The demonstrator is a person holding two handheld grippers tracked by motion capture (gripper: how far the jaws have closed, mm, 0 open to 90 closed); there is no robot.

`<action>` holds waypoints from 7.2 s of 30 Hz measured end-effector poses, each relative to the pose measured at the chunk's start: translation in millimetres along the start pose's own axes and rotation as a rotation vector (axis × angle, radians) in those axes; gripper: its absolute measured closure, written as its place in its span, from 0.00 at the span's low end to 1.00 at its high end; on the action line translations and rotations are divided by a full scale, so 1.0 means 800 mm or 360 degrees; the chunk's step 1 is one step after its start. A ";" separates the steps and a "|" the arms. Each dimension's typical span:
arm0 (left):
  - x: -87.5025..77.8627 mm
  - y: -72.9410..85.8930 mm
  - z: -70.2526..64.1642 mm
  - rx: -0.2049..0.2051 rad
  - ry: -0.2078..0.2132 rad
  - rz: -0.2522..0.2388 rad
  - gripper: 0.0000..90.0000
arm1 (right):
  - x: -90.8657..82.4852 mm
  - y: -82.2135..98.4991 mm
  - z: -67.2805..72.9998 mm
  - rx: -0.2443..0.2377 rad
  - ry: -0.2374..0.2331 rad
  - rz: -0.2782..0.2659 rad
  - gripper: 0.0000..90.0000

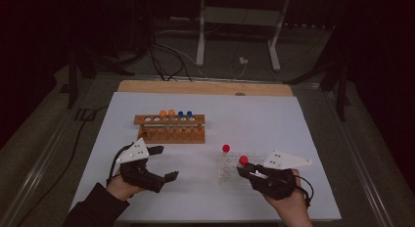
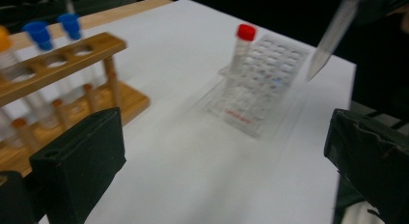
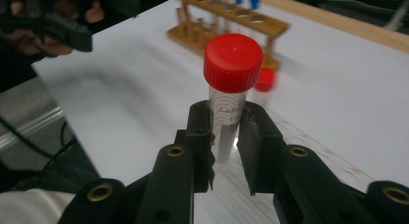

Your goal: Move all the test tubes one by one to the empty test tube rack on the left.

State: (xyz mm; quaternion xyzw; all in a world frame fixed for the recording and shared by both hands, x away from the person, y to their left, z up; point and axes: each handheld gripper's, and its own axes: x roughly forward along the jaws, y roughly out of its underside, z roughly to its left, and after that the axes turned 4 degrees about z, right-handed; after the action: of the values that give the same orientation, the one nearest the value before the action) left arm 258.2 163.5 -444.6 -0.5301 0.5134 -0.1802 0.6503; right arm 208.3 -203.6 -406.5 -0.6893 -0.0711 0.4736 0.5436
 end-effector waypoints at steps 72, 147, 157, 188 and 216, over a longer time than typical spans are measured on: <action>-0.031 -0.057 0.044 0.0139 -0.0337 -0.0099 0.80 | 0.067 -0.017 0.039 -0.0067 -0.0119 -0.0158 0.00; 0.008 -0.042 0.153 -0.0272 -0.0658 -0.0126 0.25 | 0.046 -0.018 0.009 -0.0069 -0.0067 -0.0259 0.00; -0.021 -0.039 0.106 -0.0169 -0.0483 -0.0161 0.02 | 0.047 -0.012 -0.036 0.0032 0.0102 -0.0185 0.06; -0.015 0.008 0.058 -0.0110 -0.0283 -0.0094 0.02 | 0.127 0.004 -0.042 0.0040 0.0187 0.0210 0.81; -0.013 0.003 0.048 -0.0081 -0.0220 -0.0073 0.02 | 0.066 -0.031 -0.021 -0.0040 0.0207 -0.0036 0.83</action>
State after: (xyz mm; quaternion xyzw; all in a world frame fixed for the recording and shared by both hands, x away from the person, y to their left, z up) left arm 285.9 191.8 -445.5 -0.5693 0.4593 -0.1448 0.6663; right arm 258.9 -172.9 -417.3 -0.7245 -0.0493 0.4207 0.5437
